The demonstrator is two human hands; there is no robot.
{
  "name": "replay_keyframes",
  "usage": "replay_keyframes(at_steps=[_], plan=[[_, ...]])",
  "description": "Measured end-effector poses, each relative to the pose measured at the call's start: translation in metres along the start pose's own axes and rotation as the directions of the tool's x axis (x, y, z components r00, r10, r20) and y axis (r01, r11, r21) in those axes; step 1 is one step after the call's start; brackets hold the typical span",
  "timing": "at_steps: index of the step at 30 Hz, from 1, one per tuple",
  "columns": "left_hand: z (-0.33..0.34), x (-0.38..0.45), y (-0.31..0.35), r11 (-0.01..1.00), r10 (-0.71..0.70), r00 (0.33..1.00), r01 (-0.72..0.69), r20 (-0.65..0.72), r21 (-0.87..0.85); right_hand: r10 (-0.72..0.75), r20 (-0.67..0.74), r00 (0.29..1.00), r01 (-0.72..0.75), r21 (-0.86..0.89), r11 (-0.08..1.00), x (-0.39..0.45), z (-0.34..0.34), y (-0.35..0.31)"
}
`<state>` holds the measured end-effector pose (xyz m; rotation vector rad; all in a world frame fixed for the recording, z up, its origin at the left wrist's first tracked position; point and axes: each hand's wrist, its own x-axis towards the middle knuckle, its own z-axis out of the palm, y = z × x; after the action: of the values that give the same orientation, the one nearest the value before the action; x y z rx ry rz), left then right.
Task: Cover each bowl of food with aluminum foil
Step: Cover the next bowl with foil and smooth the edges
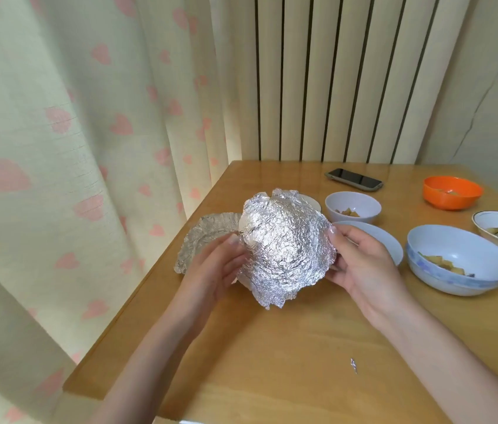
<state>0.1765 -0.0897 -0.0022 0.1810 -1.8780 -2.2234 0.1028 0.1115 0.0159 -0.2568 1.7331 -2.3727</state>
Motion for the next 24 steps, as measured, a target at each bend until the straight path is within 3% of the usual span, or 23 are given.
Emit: replay_keyframes(at_steps=[3, 9, 14, 16, 18, 21, 24], plan=[[0.021, 0.000, 0.004, 1.000, 0.009, 1.000, -0.009, -0.001, 0.009, 0.019, 0.022, 1.000, -0.019, -0.043, 0.999, -0.003, -0.013, -0.003], [0.049, 0.001, -0.007, 1.000, -0.016, 0.999, 0.015, 0.052, 0.006, -0.155, 0.005, 0.988, 0.146, -0.359, 0.922, -0.019, -0.041, -0.023], [0.074, 0.006, -0.020, 0.989, -0.092, 0.990, 0.104, 0.111, -0.103, -0.474, -0.063, 0.878, 0.293, -0.713, 0.637, -0.012, -0.108, -0.065], [0.085, 0.010, -0.023, 0.985, -0.099, 0.986, 0.117, 0.137, -0.130, -0.533, -0.141, 0.834, 0.215, -0.806, 0.551, 0.002, -0.148, -0.090], [0.097, 0.013, -0.023, 0.985, -0.101, 0.977, 0.125, 0.188, -0.121, -0.499, -0.211, 0.840, 0.041, -0.894, 0.446, 0.025, -0.195, -0.107], [0.113, 0.018, -0.021, 0.978, -0.125, 0.970, 0.156, 0.210, -0.141, -0.401, -0.326, 0.856, -0.254, -0.941, 0.223, 0.064, -0.256, -0.126], [0.129, 0.028, -0.019, 0.976, -0.137, 0.964, 0.171, 0.229, -0.135, -0.211, -0.506, 0.836, -0.514, -0.857, 0.021, 0.090, -0.278, -0.136]])
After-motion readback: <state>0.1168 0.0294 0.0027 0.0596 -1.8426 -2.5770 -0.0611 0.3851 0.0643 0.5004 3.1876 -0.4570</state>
